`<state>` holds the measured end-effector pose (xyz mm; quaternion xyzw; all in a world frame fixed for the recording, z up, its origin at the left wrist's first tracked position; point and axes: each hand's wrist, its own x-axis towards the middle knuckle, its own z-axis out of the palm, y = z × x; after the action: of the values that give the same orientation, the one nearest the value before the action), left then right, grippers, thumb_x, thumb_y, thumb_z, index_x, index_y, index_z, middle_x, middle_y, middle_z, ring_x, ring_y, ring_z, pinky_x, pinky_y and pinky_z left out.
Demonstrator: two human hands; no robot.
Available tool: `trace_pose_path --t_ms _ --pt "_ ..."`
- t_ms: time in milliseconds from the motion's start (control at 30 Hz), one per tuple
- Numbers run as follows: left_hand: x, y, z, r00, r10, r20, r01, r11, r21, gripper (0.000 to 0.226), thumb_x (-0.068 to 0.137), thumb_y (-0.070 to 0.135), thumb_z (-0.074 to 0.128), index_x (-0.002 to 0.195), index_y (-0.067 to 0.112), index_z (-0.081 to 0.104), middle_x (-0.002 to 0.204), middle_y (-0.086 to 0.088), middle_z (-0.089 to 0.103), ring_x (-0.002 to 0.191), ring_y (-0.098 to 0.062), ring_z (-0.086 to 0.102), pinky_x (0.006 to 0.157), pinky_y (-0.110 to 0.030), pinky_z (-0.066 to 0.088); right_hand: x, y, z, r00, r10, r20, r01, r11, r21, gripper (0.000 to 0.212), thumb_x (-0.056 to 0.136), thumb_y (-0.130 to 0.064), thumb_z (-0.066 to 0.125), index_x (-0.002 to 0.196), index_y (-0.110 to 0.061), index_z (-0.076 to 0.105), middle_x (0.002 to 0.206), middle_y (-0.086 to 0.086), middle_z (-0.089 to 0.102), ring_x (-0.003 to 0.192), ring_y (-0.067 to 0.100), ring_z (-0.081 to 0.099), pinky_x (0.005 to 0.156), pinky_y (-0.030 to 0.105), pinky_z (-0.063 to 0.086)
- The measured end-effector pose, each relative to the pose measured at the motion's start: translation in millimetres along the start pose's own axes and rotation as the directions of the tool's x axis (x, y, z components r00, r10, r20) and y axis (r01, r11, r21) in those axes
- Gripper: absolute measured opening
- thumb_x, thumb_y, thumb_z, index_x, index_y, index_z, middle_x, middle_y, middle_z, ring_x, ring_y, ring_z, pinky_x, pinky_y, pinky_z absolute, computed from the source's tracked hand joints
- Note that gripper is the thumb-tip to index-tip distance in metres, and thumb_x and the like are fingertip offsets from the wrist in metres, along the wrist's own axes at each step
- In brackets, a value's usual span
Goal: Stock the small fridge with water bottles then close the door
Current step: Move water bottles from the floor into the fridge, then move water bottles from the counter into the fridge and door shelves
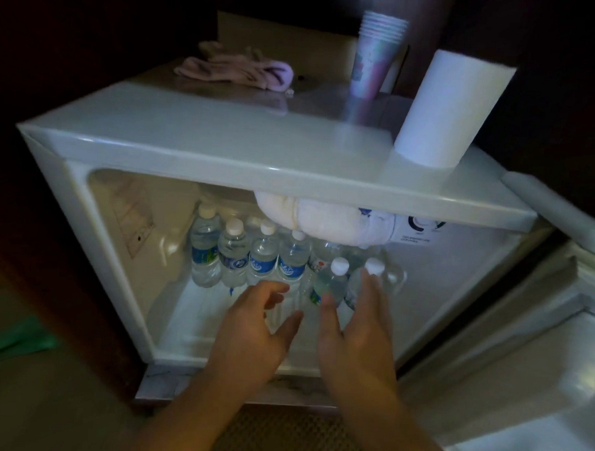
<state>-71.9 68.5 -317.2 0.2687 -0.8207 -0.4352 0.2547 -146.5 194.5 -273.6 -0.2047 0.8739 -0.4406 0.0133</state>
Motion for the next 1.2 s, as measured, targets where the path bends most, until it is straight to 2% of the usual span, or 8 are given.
trace_pose_path --t_ms 67,167,367,500,700,833,1000,1200 --pt "-20.3 15.8 -29.5 0.999 -0.026 -0.037 0.026 1.000 -0.008 0.034 0.086 0.036 0.078 0.118 0.033 0.066 0.109 0.020 0.069 0.104 0.005 0.063 0.093 -0.022 0.054 -20.3 -20.2 -12.6 0.999 -0.027 0.047 0.028 0.999 -0.016 0.069 0.099 -0.050 0.050 0.159 -0.031 0.021 0.165 -0.011 0.020 0.151 0.009 0.017 0.120 0.028 0.019" --pt "-51.7 52.7 -79.9 0.981 -0.099 -0.166 0.091 0.994 -0.056 0.027 0.087 0.030 0.078 0.110 0.037 0.068 0.104 0.027 0.071 0.099 0.006 0.066 0.089 -0.017 0.052 -48.3 -61.1 -40.9 0.992 -0.048 0.117 0.053 0.998 -0.044 0.067 0.098 -0.055 0.044 0.158 -0.035 0.023 0.166 -0.020 0.012 0.152 0.003 0.006 0.124 0.035 0.021" --pt "-96.9 208.2 -196.3 0.945 -0.238 -0.225 0.217 0.970 -0.114 0.025 0.090 0.037 0.073 0.112 0.044 0.065 0.102 0.032 0.070 0.101 0.002 0.068 0.085 -0.018 0.054 -88.0 -173.7 -159.9 0.975 -0.159 0.157 0.191 0.957 -0.217 0.049 0.096 -0.054 0.048 0.143 -0.038 0.048 0.153 -0.011 0.041 0.138 0.016 0.036 0.110 0.045 0.043" --pt "-101.6 362.0 -278.2 0.958 -0.142 -0.250 0.130 0.990 -0.062 0.022 0.089 0.041 0.070 0.110 0.044 0.066 0.100 0.028 0.071 0.098 0.006 0.068 0.087 -0.023 0.056 -88.6 -286.0 -289.2 0.970 -0.227 0.084 0.237 0.959 -0.155 0.043 0.093 -0.046 0.054 0.133 -0.030 0.060 0.136 -0.007 0.055 0.122 0.021 0.049 0.097 0.052 0.050" --pt "-100.1 553.1 -359.8 0.970 -0.022 -0.242 0.021 1.000 -0.006 0.029 0.083 0.049 0.067 0.112 0.043 0.066 0.102 0.024 0.073 0.097 -0.003 0.072 0.083 -0.018 0.055 -64.8 -420.7 -454.2 0.950 -0.310 0.041 0.312 0.947 -0.080 0.042 0.090 -0.031 0.068 0.130 -0.033 0.056 0.122 -0.017 0.050 0.111 0.012 0.050 0.090 0.033 0.046" --pt "-97.9 608.0 -371.1 0.961 -0.059 -0.269 0.035 0.995 -0.091 0.026 0.083 0.046 0.070 0.109 0.045 0.067 0.102 0.025 0.073 0.099 -0.003 0.071 0.087 -0.028 0.056 -39.1 -458.3 -506.6 0.953 -0.302 0.039 0.303 0.952 -0.039 0.045 0.090 -0.034 0.065 0.133 -0.034 0.054 0.118 -0.021 0.048 0.110 0.003 0.046 0.089 0.026 0.043" --pt "-87.8 640.7 -368.9 0.958 -0.102 -0.270 0.082 0.993 -0.085 0.025 0.085 0.038 0.076 0.108 0.045 0.067 0.102 0.023 0.073 0.101 -0.008 0.071 0.094 -0.037 0.057 -10.6 -473.9 -536.9 0.936 -0.315 0.160 0.322 0.947 -0.019 0.041 0.094 -0.043 0.058 0.134 -0.040 0.052 0.119 -0.024 0.050 0.114 0.004 0.050 0.093 0.031 0.052" --pt "-54.9 651.8 -377.9 0.959 -0.093 -0.267 0.099 0.995 0.007 0.022 0.087 0.039 0.076 0.107 0.042 0.069 0.105 0.022 0.073 0.106 -0.001 0.068 0.097 -0.034 0.056 21.1 -486.6 -522.2 0.905 -0.340 0.257 0.350 0.937 0.009 0.039 0.095 -0.037 0.061 0.133 -0.038 0.053 0.115 -0.020 0.056 0.107 0.004 0.055 0.089 0.027 0.052"
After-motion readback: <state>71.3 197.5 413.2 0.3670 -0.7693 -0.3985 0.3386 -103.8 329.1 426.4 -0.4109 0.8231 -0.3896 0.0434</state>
